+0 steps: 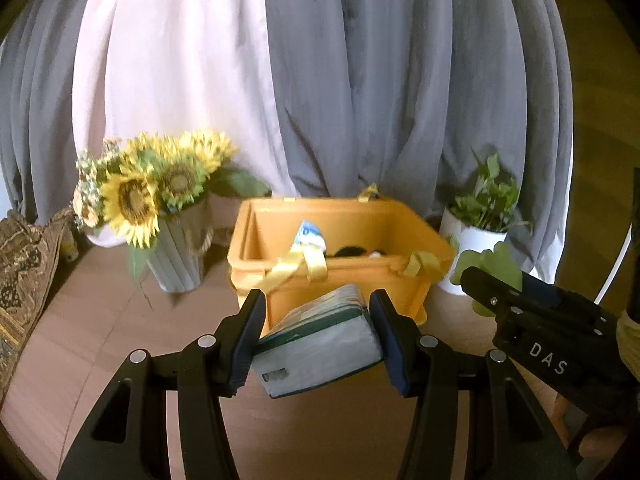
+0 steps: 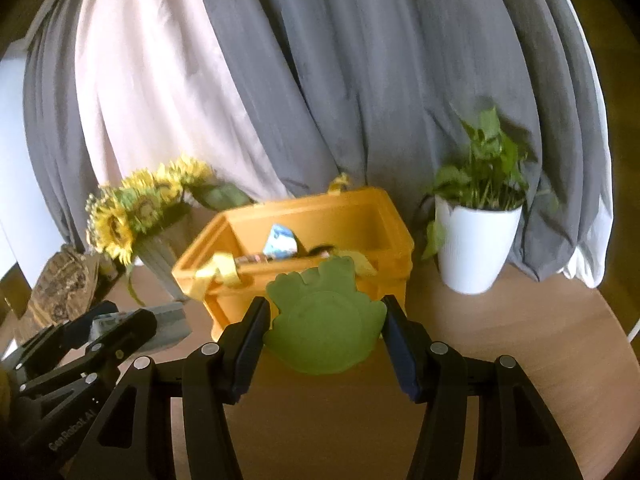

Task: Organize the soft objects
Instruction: 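Carry the green felt with the right gripper while the left gripper carries the tissue pack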

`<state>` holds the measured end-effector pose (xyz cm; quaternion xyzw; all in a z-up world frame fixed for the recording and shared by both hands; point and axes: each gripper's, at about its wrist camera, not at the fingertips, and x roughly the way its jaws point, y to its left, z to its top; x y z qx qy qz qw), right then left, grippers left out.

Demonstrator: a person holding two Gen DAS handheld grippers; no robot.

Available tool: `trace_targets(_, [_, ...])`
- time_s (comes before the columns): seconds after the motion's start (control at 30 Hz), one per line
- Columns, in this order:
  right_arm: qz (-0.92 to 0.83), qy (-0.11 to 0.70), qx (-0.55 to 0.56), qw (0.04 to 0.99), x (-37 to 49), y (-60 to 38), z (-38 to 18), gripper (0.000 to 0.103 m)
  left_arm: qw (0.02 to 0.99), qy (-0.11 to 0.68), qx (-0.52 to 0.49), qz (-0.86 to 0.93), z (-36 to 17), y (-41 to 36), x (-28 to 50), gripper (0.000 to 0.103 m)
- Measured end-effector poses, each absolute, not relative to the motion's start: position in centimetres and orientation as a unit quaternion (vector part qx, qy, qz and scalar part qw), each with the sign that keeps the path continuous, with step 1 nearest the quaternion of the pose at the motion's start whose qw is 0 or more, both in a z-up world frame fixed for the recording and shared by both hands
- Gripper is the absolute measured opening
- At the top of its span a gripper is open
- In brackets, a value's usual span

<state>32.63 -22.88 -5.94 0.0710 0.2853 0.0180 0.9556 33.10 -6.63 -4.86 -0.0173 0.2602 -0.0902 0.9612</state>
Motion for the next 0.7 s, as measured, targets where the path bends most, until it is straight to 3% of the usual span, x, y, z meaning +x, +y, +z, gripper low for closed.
trace_targets(0.7, [0.023,0.221,0.077,0.972,34.8,-20.7,-1.0,0.058,0.976,0.19,-0.007,-0.103,0.6,-5.3,36.1,0.053])
